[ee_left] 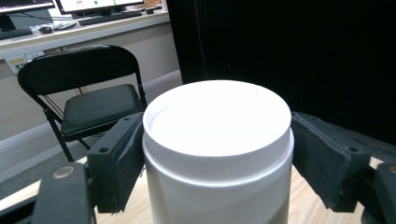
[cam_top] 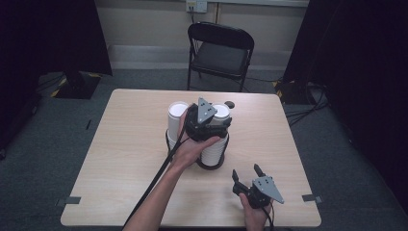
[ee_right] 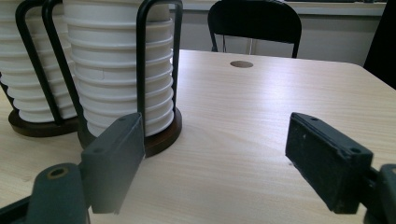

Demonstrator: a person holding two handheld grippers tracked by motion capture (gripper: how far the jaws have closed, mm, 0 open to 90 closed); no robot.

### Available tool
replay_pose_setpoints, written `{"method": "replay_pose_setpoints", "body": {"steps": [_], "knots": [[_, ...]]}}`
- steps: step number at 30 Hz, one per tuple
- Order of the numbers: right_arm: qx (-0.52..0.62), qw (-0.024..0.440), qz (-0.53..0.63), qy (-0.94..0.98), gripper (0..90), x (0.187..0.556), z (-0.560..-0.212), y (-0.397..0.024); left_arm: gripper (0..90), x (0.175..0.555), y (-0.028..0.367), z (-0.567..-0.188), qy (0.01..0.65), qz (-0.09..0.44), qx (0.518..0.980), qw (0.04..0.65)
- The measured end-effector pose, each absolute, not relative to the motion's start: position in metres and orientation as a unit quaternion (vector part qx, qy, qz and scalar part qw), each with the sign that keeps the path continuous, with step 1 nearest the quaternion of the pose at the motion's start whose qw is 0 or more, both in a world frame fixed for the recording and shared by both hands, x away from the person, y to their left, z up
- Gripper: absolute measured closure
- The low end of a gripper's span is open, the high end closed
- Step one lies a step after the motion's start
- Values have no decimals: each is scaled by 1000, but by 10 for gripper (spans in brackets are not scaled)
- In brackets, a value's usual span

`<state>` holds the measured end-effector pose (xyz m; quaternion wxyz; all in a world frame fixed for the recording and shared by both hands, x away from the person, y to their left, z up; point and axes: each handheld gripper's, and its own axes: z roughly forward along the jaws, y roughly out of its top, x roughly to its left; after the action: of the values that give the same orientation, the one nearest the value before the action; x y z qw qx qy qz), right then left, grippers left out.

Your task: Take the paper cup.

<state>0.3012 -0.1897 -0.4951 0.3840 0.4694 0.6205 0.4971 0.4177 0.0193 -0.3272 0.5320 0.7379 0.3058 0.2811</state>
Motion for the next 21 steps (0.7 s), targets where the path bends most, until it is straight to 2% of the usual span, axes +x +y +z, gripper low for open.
{"method": "replay_pose_setpoints", "body": {"steps": [21], "knots": [[470,387,497,618,190,301,-495,-190,227,422,16,-329,318,269,744,523]]}}
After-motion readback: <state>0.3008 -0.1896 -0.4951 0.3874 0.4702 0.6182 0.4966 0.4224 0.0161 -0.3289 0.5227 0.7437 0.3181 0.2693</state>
